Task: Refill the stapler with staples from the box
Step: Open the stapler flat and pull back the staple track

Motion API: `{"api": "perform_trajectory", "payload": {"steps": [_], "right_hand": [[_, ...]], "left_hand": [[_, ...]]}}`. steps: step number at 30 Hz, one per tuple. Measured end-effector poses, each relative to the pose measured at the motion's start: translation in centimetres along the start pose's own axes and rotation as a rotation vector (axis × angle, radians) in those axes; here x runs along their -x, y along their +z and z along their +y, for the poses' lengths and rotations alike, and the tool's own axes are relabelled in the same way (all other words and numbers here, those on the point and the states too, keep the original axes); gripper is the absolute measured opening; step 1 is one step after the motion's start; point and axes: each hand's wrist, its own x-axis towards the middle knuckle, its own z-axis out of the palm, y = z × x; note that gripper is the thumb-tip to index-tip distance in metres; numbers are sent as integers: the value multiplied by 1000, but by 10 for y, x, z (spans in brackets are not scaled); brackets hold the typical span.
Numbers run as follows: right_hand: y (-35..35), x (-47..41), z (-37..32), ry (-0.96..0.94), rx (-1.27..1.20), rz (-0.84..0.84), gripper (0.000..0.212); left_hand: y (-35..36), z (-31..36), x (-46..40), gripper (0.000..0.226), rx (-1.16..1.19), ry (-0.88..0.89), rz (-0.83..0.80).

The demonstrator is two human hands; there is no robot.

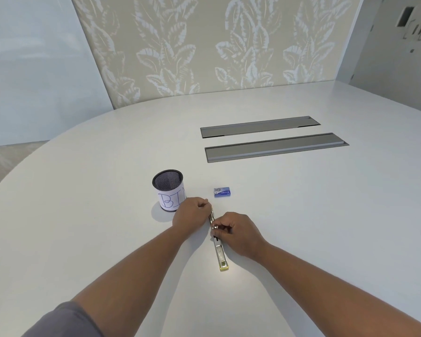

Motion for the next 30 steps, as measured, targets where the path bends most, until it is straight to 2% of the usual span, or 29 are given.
{"api": "perform_trajectory", "payload": {"steps": [9, 14, 20, 30], "right_hand": [[1, 0, 2, 3, -13, 9, 10], [2, 0, 2, 1, -14, 18, 9], [2, 0, 1, 9, -19, 25, 12], [1, 1, 1, 7, -16, 19, 13]], "left_hand": [[0, -2, 0, 13, 125, -28, -48], [-2, 4, -1, 11, 295, -127, -94], [-8, 12, 1, 20, 410, -250, -142], [-12, 22, 13, 35, 382, -257, -176]]}}
